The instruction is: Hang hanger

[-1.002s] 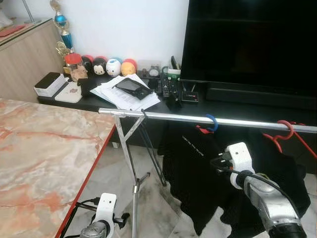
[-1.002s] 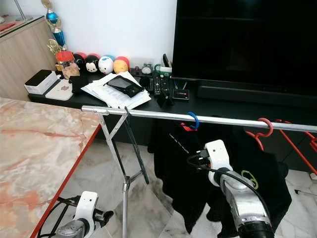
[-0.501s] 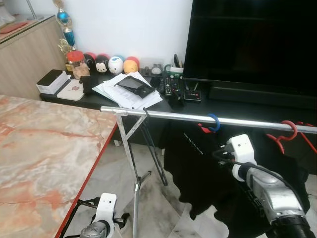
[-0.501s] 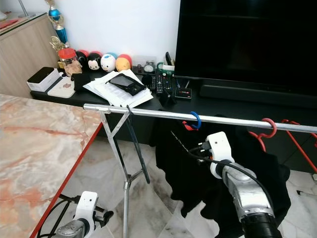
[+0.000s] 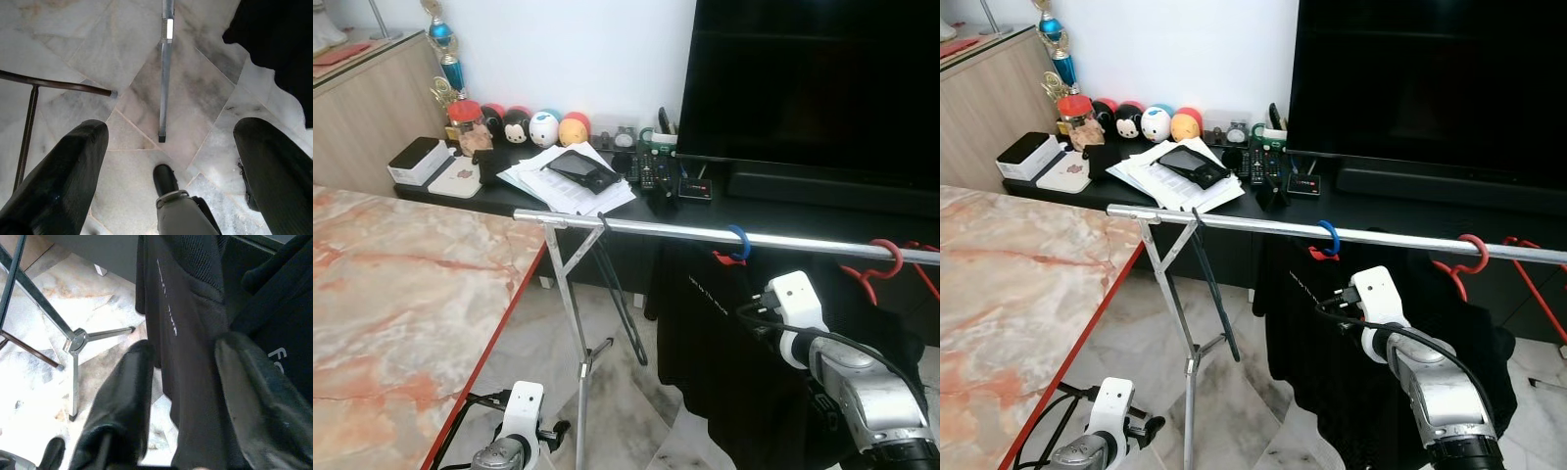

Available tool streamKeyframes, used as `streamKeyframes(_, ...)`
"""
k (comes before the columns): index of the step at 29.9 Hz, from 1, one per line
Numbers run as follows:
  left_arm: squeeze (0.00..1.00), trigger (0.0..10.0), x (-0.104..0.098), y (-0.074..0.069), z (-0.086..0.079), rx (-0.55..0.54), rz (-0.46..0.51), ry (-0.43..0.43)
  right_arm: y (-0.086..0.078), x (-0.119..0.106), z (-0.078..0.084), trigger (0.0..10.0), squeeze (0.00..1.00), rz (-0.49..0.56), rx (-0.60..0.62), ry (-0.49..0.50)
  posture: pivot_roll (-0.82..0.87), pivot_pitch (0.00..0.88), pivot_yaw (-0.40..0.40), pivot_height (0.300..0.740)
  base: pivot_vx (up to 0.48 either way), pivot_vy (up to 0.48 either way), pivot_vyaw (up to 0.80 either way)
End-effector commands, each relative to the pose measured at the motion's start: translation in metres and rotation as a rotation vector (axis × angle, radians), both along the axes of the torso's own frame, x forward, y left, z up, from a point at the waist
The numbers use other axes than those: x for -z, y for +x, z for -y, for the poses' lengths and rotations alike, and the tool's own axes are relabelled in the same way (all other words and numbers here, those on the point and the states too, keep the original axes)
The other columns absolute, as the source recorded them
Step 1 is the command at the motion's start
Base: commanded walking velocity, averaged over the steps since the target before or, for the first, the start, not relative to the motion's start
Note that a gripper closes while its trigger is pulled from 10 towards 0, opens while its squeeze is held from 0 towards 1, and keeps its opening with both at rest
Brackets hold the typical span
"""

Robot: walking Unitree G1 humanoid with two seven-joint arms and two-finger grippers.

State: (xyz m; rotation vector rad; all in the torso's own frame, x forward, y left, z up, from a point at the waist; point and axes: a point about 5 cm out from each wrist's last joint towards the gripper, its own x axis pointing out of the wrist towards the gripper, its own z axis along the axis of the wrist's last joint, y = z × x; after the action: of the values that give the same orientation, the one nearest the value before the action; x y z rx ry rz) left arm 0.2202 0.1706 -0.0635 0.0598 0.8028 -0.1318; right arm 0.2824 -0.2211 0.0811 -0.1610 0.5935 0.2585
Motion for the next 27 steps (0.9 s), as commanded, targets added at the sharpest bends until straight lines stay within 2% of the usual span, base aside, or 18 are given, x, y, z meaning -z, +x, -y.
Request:
streamKeyframes(1, 0.0, 10.0, 0.002, -0.003, -0.001, 0.006, -0.021, 0.003, -0.002, 0.002, -0.001, 10.0, 1.0, -0.025, 0.002, -0.01, -0.11, 0.0, 0.012, 0.74, 0.0, 0.0, 0.0)
streamKeyframes(5, 0.0, 10.0, 0.003, -0.004, -0.001, 0.009, -0.023, 0.002, -0.002, 0.002, 0.0, 10.0, 1.0, -0.023, 0.01, -0.024, -0.12, 0.0, 0.013, 0.74, 0.0, 0.0, 0.0)
streamKeyframes(6, 0.0, 10.0, 0.003, -0.004, -0.001, 0.009, -0.023, 0.002, -0.002, 0.002, 0.001, 10.0, 0.75, -0.017, 0.013, -0.032, -0.12, 0.0, 0.013, 0.74, 0.0, 0.0, 0.0)
streamKeyframes(7, 0.0, 10.0, 0.003, -0.004, 0.0, 0.009, -0.024, 0.002, 0.0, 0.001, 0.003, 10.0, 0.22, -0.001, 0.025, -0.047, -0.12, 0.0, 0.013, 0.74, 0.0, 0.0, 0.0)
streamKeyframes(8, 0.0, 10.0, 0.003, -0.004, -0.001, 0.008, -0.024, 0.002, 0.001, -0.001, 0.004, 10.0, 0.0, 0.017, 0.034, -0.049, -0.12, 0.0, 0.013, 0.74, 0.0, 0.0, 0.0)
streamKeyframes(13, 0.0, 10.0, 0.003, -0.004, -0.001, 0.01, -0.025, 0.002, 0.005, -0.008, 0.004, 10.0, 0.0, 0.046, 0.042, -0.031, -0.12, 0.0, 0.014, 0.74, 0.0, 0.0, 0.0)
streamKeyframes(22, 0.0, 10.0, 0.003, -0.004, -0.001, 0.01, -0.025, 0.003, 0.009, 0.005, -0.001, 10.0, 0.0, 0.028, 0.028, -0.014, -0.12, 0.0, 0.014, 0.74, 0.0, 0.0, 0.0)
streamKeyframes(27, 0.0, 10.0, 0.003, -0.004, -0.001, 0.011, -0.025, 0.004, 0.022, 0.016, -0.006, 10.0, 0.0, 0.021, 0.047, 0.001, -0.12, 0.0, 0.021, 0.74, 0.0, 0.0, 0.0)
